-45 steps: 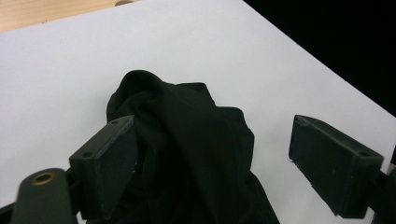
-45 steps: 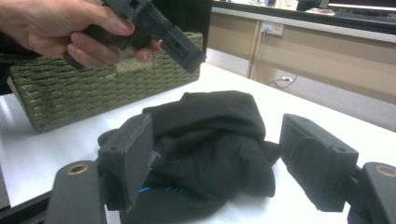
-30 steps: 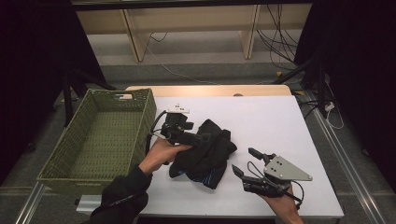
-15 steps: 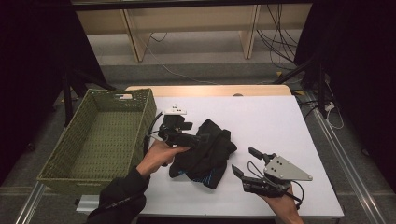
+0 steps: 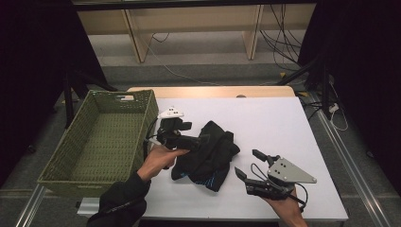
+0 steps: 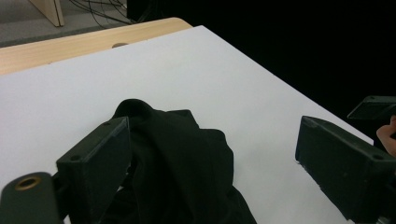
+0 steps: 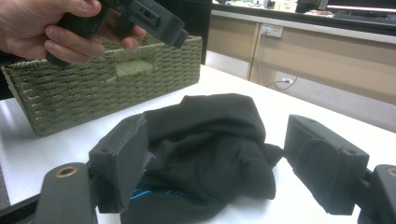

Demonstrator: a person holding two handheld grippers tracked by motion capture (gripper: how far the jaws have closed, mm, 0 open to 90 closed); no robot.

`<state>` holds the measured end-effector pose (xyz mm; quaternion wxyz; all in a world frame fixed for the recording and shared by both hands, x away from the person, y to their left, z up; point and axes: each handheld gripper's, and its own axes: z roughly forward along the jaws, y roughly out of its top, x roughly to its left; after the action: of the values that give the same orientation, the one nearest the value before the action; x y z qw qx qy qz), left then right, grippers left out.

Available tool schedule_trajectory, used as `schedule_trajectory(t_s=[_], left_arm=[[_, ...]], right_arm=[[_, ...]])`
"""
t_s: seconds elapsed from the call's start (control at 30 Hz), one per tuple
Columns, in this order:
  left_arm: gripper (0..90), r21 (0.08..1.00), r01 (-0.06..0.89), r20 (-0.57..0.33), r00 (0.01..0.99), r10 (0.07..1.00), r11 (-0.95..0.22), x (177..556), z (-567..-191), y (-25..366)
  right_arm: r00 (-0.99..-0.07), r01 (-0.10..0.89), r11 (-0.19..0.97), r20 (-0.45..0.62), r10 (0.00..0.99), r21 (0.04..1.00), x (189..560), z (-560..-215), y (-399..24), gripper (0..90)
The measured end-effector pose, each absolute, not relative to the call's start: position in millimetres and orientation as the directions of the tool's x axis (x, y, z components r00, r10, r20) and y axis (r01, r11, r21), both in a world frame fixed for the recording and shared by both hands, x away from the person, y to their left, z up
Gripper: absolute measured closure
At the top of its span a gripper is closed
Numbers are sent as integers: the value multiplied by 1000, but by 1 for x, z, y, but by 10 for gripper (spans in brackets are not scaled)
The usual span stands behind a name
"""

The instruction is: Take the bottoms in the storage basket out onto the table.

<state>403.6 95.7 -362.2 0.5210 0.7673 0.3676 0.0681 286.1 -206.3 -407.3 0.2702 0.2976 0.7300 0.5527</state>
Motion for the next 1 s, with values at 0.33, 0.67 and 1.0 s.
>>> schedule_trajectory(t_s=[0.33, 0.67, 1.0], left_arm=[[82, 873, 461, -263, 719, 644, -158, 397, -364, 98], [81, 897, 418, -240, 734, 635, -144, 388, -366, 99], [81, 910, 392, -223, 739, 636, -138, 380, -371, 101]], right_arm=[[-676, 140, 212, -63, 734, 967, 286, -407, -206, 233], [-675, 139, 210, -63, 735, 968, 286, -407, -206, 233], [-674, 137, 206, -61, 736, 969, 286, -407, -207, 233]])
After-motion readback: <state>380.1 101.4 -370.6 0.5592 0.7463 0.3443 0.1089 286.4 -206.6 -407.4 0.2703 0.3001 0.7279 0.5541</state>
